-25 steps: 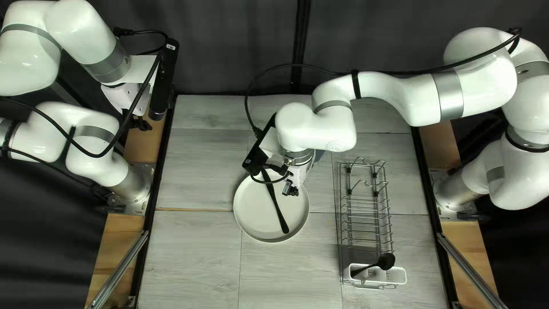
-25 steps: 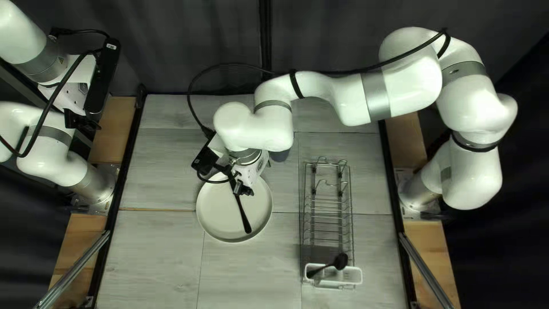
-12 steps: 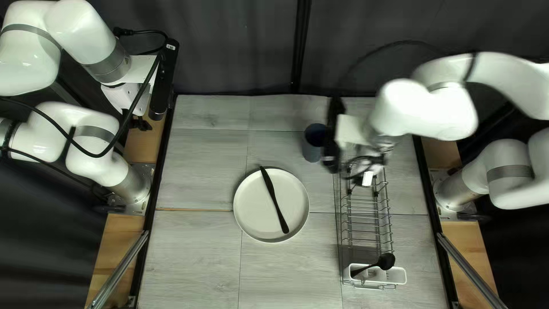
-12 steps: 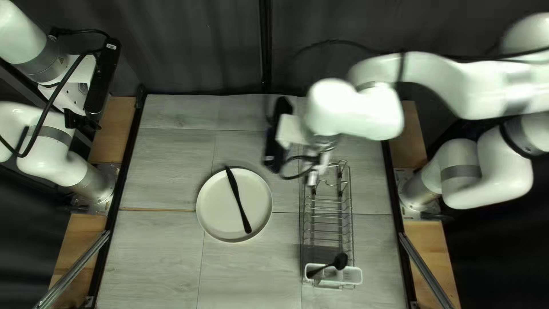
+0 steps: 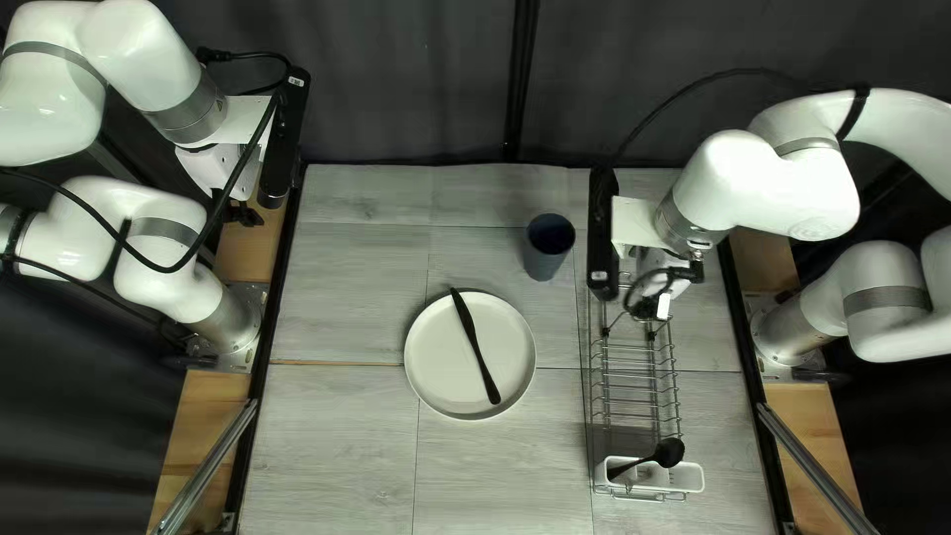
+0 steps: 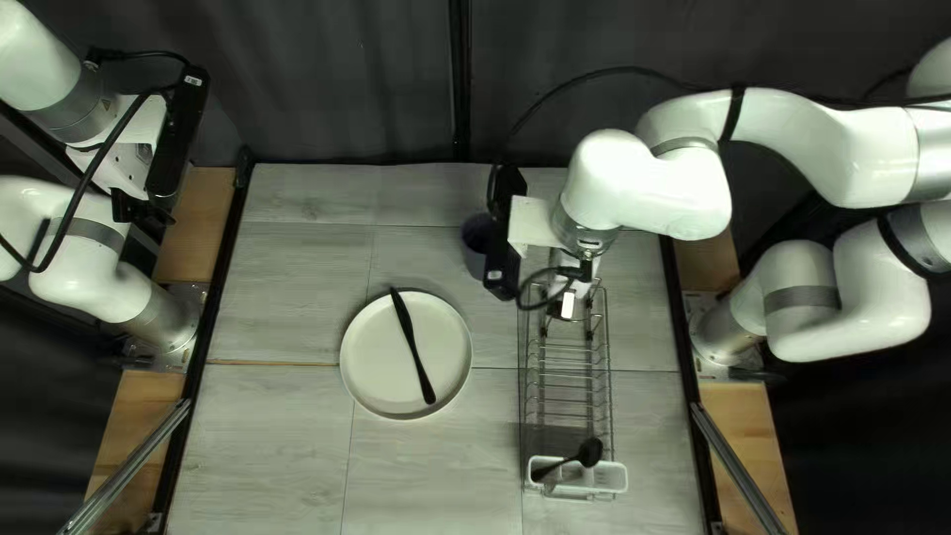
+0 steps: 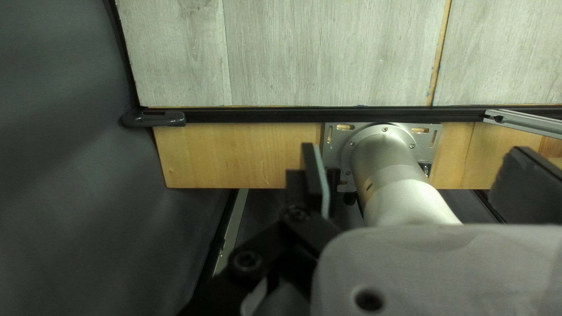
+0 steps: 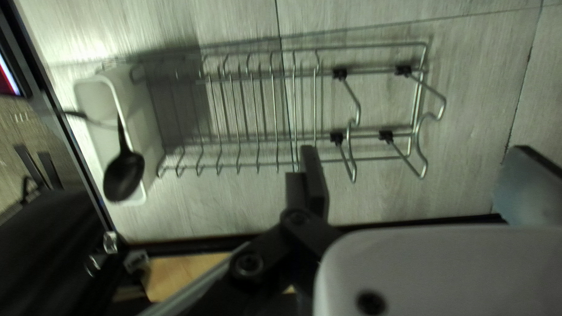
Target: Pick up and place plate onto table. Place down one fork to the left of the plate. Place spoon and knife to the right of the plate. Place cup above the knife and spoon
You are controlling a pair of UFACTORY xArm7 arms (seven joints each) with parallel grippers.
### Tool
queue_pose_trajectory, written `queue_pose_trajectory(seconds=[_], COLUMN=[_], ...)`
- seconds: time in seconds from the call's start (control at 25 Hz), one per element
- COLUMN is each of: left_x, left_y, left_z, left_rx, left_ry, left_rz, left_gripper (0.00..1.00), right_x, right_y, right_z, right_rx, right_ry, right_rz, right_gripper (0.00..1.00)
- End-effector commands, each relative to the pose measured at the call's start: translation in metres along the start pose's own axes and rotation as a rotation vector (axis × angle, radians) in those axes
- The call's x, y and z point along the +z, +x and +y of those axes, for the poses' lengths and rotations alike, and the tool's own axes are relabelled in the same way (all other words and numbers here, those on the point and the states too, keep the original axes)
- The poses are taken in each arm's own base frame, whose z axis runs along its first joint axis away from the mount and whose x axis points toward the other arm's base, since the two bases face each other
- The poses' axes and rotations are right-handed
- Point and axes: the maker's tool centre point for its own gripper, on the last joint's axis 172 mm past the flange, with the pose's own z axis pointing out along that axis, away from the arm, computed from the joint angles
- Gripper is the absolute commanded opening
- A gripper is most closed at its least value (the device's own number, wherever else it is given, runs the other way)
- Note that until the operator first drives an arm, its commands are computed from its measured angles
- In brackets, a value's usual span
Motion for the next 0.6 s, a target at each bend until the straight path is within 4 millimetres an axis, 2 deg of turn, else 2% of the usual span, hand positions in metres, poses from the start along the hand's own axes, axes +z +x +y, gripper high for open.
queue_pose_trajectory(seconds=[0.04,0.12,0.2,0.24,0.32,0.36,0.44,0.6], left_x=[0.0,0.0,0.0,0.0,0.0,0.0,0.0,0.0], left_y=[0.0,0.0,0.0,0.0,0.0,0.0,0.0,0.0], left_z=[0.0,0.0,0.0,0.0,0.0,0.0,0.0,0.0], left_rx=[0.0,0.0,0.0,0.0,0.0,0.0,0.0,0.0], left_ry=[0.0,0.0,0.0,0.0,0.0,0.0,0.0,0.0], left_rz=[0.0,0.0,0.0,0.0,0.0,0.0,0.0,0.0], left_gripper=[1.0,1.0,1.0,1.0,1.0,1.0,1.0,1.0], right_x=[0.0,0.003,0.013,0.026,0.045,0.06,0.066,0.066], right_y=[0.0,0.004,0.029,0.052,0.077,0.097,0.116,0.116], right_z=[0.0,-0.002,-0.01,-0.013,-0.017,-0.019,-0.014,-0.014], right_rx=[-0.005,-0.036,-0.125,-0.23,-0.377,-0.494,-0.573,-0.573], right_ry=[0.002,-0.016,-0.017,-0.027,-0.038,-0.046,-0.053,-0.053], right_rz=[-0.002,0.0,0.019,0.031,0.044,0.04,0.023,0.023], right_gripper=[1.0,1.0,1.0,1.0,1.0,1.0,1.0,1.0])
